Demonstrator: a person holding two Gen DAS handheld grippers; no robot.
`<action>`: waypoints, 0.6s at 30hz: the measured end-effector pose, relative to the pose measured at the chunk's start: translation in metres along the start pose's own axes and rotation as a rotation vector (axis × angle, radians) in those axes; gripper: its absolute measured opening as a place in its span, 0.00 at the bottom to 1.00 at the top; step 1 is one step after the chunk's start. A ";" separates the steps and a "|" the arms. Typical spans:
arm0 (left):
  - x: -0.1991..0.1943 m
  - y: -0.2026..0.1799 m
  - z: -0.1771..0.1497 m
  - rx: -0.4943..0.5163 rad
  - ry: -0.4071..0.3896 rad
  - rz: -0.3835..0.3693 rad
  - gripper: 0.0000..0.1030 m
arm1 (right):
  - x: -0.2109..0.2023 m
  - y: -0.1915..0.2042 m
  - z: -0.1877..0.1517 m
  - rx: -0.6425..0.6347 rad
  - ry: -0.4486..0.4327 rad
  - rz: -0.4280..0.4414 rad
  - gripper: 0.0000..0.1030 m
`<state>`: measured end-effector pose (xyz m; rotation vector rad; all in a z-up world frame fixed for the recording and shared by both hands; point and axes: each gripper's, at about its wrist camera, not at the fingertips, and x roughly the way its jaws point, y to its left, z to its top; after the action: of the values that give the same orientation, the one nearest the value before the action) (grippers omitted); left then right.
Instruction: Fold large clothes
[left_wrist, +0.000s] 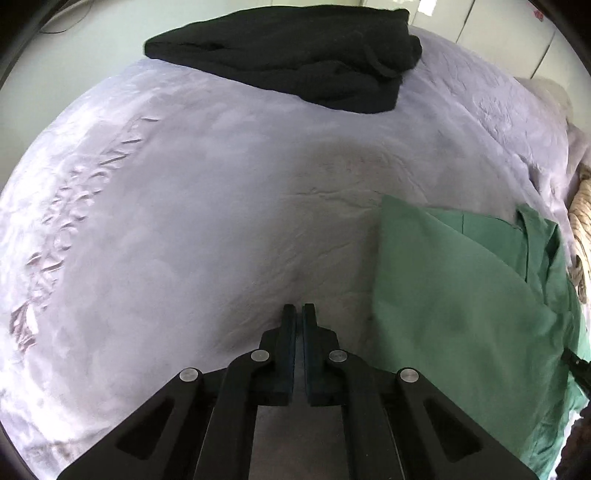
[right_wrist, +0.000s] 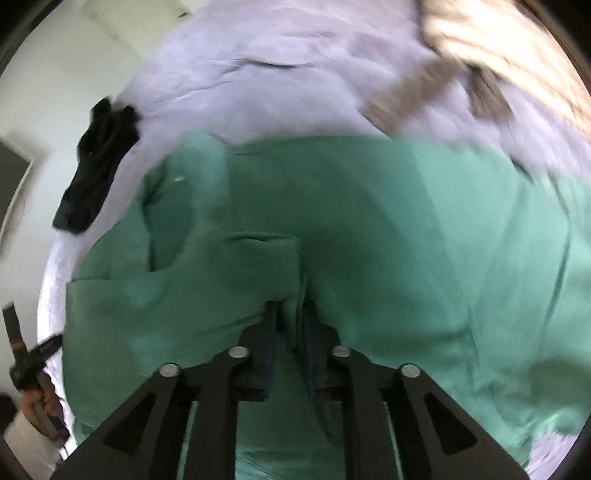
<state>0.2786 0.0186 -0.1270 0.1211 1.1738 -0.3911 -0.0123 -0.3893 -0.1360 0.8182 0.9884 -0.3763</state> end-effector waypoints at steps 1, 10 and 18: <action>-0.005 -0.002 0.000 0.011 -0.007 0.004 0.07 | -0.004 -0.006 -0.002 0.026 0.005 0.013 0.23; -0.065 -0.037 -0.036 0.199 -0.055 -0.075 0.07 | -0.059 -0.006 -0.042 0.066 -0.013 0.029 0.51; -0.022 -0.030 -0.077 0.215 0.045 0.099 0.08 | -0.016 0.014 -0.058 -0.009 0.099 0.014 0.48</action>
<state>0.1930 0.0182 -0.1338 0.3750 1.1626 -0.4282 -0.0455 -0.3376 -0.1335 0.8412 1.0751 -0.3219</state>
